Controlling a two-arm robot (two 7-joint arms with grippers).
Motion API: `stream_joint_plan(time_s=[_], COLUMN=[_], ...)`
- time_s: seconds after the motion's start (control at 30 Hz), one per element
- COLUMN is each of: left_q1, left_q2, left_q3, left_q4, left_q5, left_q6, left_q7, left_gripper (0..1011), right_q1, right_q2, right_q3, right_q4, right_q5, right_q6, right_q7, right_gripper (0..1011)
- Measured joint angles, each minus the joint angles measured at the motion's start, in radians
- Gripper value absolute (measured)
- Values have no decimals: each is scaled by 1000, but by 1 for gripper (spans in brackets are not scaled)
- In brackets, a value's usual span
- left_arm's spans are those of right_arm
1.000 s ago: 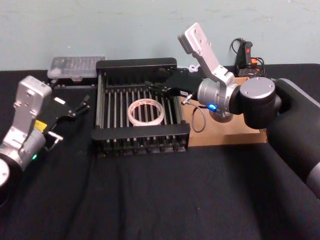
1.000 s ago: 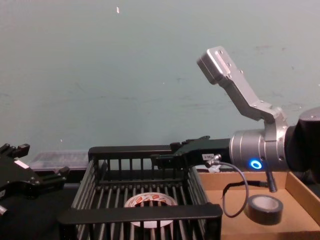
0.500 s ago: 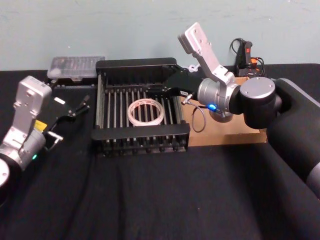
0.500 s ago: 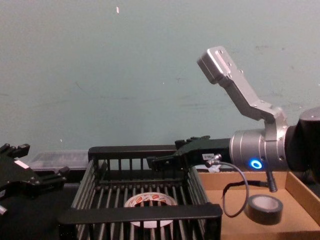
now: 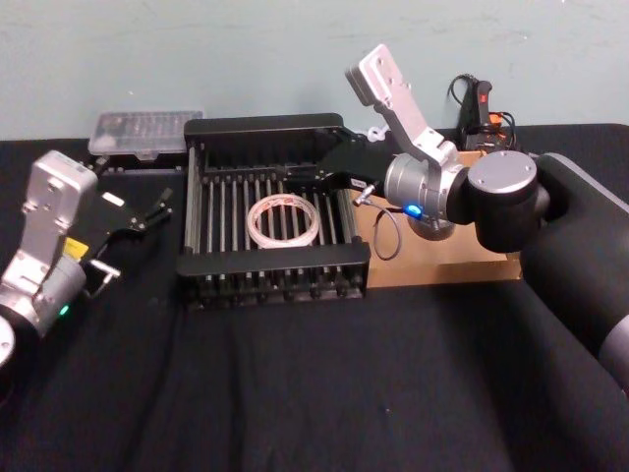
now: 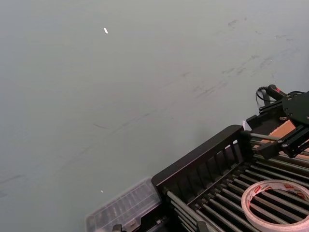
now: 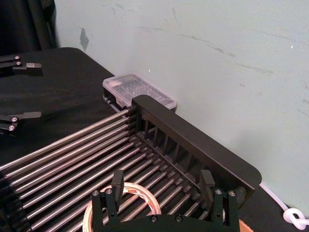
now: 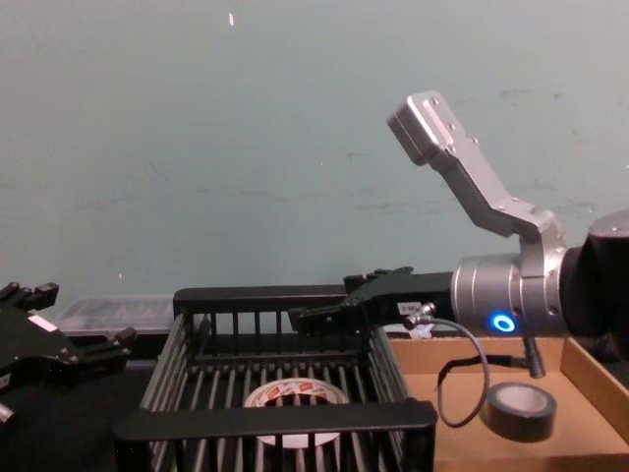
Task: Pick up the white tape and place it into the black box , Pick up the silver tape and place it into the brown box.
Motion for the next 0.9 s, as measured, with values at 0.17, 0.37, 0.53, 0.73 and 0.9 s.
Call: stream_joint_plan(time_s=[0.17,0.37,0.53,0.73,0.9], left_q1=[0,0,0,0,0], left_q2=[0,0,0,0,0], left_q3=[0,0,0,0,0], left_q4=[0,0,0,0,0], left_q5=[0,0,0,0,0], left_q6=[0,0,0,0,0], left_q7=[0,0,0,0,0], left_gripper=[1001,1001,1001,1001,1001], right_q1=[-13,-58,-101,-180,-248], right_q2=[4,32,67,124,165], right_q3=[15,48,78,123,164], right_q4=[-16,-98,-178,-297,-369], right_q5=[-2,-1,6,21,32], right_q6=[-6,-5,5,14,14], right_q7=[7,9,9,-10,-40], right_gripper=[1003,1002,1002,1002,1002])
